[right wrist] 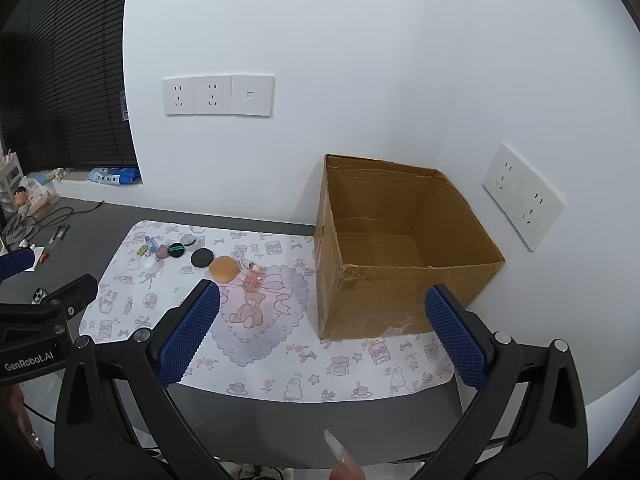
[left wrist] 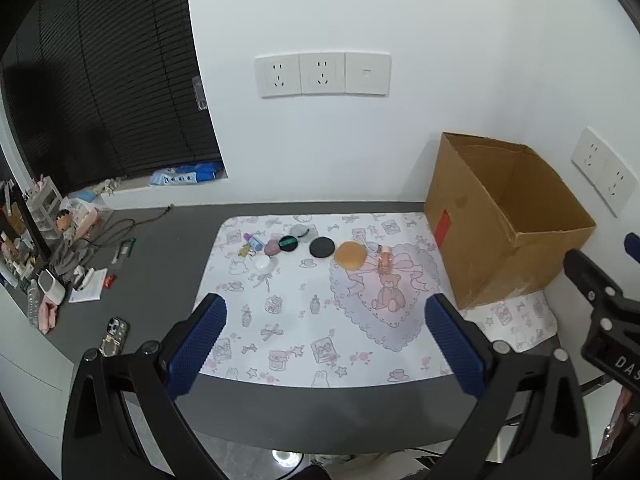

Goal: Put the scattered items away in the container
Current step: 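Move both tools toward the items on the mat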

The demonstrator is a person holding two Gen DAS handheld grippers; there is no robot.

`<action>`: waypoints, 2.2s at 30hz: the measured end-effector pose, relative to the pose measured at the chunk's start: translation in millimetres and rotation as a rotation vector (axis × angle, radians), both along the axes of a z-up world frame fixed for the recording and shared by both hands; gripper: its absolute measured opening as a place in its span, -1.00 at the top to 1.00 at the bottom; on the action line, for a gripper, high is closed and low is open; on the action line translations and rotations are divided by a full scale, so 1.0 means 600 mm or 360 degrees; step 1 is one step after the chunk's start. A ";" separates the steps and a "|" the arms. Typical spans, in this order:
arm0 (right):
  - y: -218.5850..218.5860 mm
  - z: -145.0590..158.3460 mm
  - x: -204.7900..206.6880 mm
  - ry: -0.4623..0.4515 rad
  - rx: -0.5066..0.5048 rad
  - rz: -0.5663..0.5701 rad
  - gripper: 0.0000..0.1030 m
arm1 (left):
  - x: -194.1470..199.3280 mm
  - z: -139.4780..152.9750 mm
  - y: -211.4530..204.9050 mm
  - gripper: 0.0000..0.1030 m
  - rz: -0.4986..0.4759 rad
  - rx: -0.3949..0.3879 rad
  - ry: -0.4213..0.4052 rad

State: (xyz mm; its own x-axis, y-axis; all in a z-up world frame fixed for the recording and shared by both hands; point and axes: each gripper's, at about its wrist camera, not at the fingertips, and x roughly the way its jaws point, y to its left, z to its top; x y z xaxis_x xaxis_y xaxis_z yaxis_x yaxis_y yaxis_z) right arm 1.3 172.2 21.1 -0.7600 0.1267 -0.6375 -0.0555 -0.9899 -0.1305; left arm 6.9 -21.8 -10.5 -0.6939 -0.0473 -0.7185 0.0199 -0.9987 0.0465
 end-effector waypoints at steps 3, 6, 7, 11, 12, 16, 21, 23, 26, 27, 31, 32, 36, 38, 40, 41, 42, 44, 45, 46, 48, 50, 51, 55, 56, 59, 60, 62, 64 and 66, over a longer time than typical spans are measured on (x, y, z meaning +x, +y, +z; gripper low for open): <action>-0.002 -0.002 -0.002 -0.0003 -0.0001 0.0007 -1.00 | -0.001 0.005 -0.005 -0.93 0.0014 -0.0006 0.0020; -0.004 -0.003 -0.002 0.0002 0.0001 0.0009 -1.00 | -0.002 0.007 -0.011 -0.93 0.0037 0.0007 0.0035; -0.003 -0.003 -0.002 0.0002 0.0001 0.0009 -1.00 | -0.002 0.008 -0.013 -0.93 0.0042 0.0011 0.0038; -0.003 -0.002 -0.003 0.0003 -0.0003 0.0011 -1.00 | -0.001 0.008 -0.009 -0.93 0.0038 -0.0011 0.0034; -0.003 -0.002 -0.003 0.0003 -0.0003 0.0012 -1.00 | -0.001 0.007 -0.006 -0.93 0.0031 -0.0018 0.0029; -0.005 -0.001 -0.004 0.0004 -0.0003 0.0012 -1.00 | 0.001 0.006 -0.002 -0.93 0.0007 -0.0008 0.0022; -0.007 -0.001 -0.004 0.0000 -0.0010 0.0012 -1.00 | -0.003 0.006 -0.011 -0.93 0.0040 0.0010 0.0030; -0.010 -0.001 -0.007 -0.0001 -0.0012 0.0014 -1.00 | -0.005 0.006 -0.017 -0.93 0.0060 0.0017 0.0034; -0.015 -0.001 -0.013 -0.0005 -0.0015 0.0022 -1.00 | -0.009 0.006 -0.026 -0.93 0.0086 0.0017 0.0036; -0.016 -0.002 -0.016 -0.0006 -0.0016 0.0027 -1.00 | -0.010 0.005 -0.029 -0.93 0.0093 0.0017 0.0039; -0.025 -0.007 -0.026 -0.0020 -0.0018 0.0046 -1.00 | -0.016 0.002 -0.046 -0.93 0.0135 0.0022 0.0036; -0.027 -0.008 -0.028 -0.0023 -0.0018 0.0051 -1.00 | -0.018 0.001 -0.051 -0.93 0.0143 0.0026 0.0032; -0.035 -0.017 -0.039 -0.0038 -0.0036 0.0074 -1.00 | -0.026 -0.007 -0.066 -0.93 0.0164 0.0032 0.0019; -0.039 -0.022 -0.047 -0.0053 -0.0049 0.0094 -1.00 | -0.030 -0.012 -0.074 -0.93 0.0173 0.0039 0.0016; -0.045 -0.027 -0.054 -0.0059 -0.0054 0.0109 -1.00 | -0.036 -0.018 -0.085 -0.93 0.0186 0.0043 0.0013; -0.048 -0.030 -0.058 -0.0061 -0.0056 0.0115 -1.00 | -0.040 -0.022 -0.090 -0.93 0.0189 0.0049 0.0009; -0.052 -0.034 -0.063 -0.0066 -0.0058 0.0124 -1.00 | -0.044 -0.026 -0.093 -0.93 0.0191 0.0055 0.0003; -0.060 -0.042 -0.072 -0.0080 -0.0061 0.0141 -1.00 | -0.054 -0.036 -0.102 -0.93 0.0195 0.0071 -0.0016; -0.064 -0.047 -0.077 -0.0087 -0.0062 0.0148 -1.00 | -0.060 -0.043 -0.108 -0.93 0.0203 0.0075 -0.0023; -0.069 -0.052 -0.083 -0.0096 -0.0063 0.0156 -1.00 | -0.066 -0.051 -0.113 -0.93 0.0209 0.0076 -0.0031; -0.079 -0.063 -0.094 -0.0105 -0.0060 0.0178 -1.00 | -0.076 -0.064 -0.122 -0.93 0.0218 0.0075 -0.0039; -0.090 -0.077 -0.107 -0.0112 -0.0057 0.0202 -1.00 | -0.087 -0.076 -0.131 -0.93 0.0228 0.0070 -0.0049; -0.094 -0.084 -0.113 -0.0118 -0.0059 0.0212 -1.00 | -0.093 -0.082 -0.136 -0.93 0.0231 0.0071 -0.0052; -0.110 -0.114 -0.141 -0.0125 -0.0034 0.0218 -1.00 | -0.116 -0.105 -0.156 -0.93 0.0249 0.0087 -0.0056; -0.114 -0.122 -0.149 -0.0122 -0.0033 0.0224 -1.00 | -0.122 -0.111 -0.162 -0.93 0.0256 0.0090 -0.0055; -0.119 -0.146 -0.175 -0.0123 -0.0043 0.0228 -1.00 | -0.143 -0.136 -0.181 -0.93 0.0286 0.0074 -0.0053; -0.120 -0.155 -0.185 -0.0130 -0.0048 0.0231 -1.00 | -0.152 -0.146 -0.187 -0.93 0.0294 0.0071 -0.0050; -0.122 -0.176 -0.204 -0.0139 -0.0056 0.0228 -1.00 | -0.170 -0.170 -0.201 -0.93 0.0310 0.0055 -0.0065; -0.126 -0.199 -0.223 -0.0147 -0.0056 0.0226 -1.00 | -0.190 -0.195 -0.214 -0.93 0.0317 0.0050 -0.0077; -0.131 -0.225 -0.244 -0.0163 -0.0042 0.0219 -1.00 | -0.207 -0.219 -0.225 -0.93 0.0324 0.0043 -0.0106</action>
State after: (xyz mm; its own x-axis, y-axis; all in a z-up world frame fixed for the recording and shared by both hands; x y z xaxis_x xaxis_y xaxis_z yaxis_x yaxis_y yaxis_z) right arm -144.9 93.9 -114.0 -0.7001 0.0080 -0.7140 0.0930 -0.9904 -0.1023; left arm -117.4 -156.6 -142.2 -0.6231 -0.1616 -0.7653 0.2193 -0.9753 0.0274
